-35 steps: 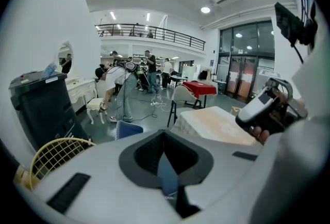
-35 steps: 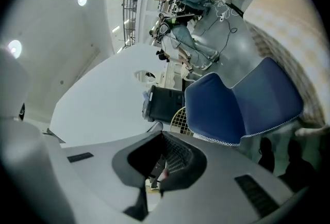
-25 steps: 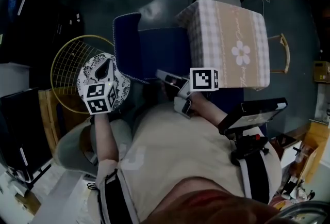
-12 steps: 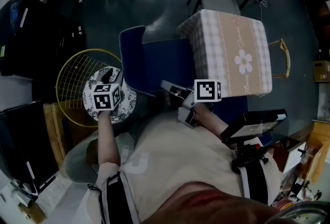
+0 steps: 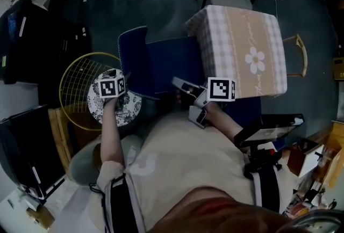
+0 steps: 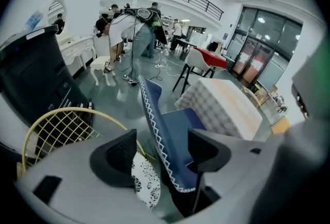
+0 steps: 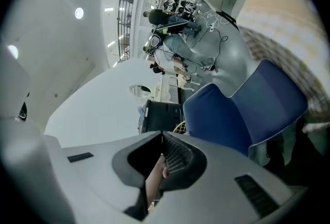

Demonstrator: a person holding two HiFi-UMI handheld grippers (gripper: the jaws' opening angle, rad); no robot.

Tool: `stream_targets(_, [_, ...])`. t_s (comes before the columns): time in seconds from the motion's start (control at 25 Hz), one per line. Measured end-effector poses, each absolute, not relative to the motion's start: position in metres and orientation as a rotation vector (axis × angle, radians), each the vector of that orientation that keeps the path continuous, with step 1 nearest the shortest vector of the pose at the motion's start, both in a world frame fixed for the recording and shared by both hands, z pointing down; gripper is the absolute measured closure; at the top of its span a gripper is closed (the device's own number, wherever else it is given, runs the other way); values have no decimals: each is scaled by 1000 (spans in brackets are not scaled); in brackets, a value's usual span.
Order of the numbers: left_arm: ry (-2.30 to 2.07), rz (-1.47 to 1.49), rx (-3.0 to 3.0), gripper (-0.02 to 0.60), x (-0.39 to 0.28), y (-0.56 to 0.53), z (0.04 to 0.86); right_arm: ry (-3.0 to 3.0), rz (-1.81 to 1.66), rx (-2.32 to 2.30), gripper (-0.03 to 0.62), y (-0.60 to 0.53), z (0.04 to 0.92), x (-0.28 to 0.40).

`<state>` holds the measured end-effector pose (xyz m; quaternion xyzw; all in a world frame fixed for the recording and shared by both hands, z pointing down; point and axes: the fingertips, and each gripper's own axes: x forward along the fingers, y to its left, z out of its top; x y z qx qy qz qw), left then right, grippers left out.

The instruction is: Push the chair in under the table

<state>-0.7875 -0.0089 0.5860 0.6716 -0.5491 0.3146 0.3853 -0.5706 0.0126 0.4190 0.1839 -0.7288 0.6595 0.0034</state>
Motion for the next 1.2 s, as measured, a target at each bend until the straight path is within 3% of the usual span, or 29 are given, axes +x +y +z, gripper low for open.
stream_targets(0.52, [-1367, 949, 1512, 282, -788, -30, 659, -2295, 2018, 526, 583, -1, 423, -558])
stream_targets(0.8, [-1279, 802, 1481, 293, -782, -27, 668, -2252, 2068, 616, 583, -5, 430, -548])
stream_targets(0.92, [-1206, 802, 1489, 360, -774, -25, 669, -2300, 2014, 589, 583, -9, 428, -550])
stream_targets(1.2, [-1196, 808, 1482, 412, -769, -23, 667, -2231, 2083, 626, 583, -13, 431, -542])
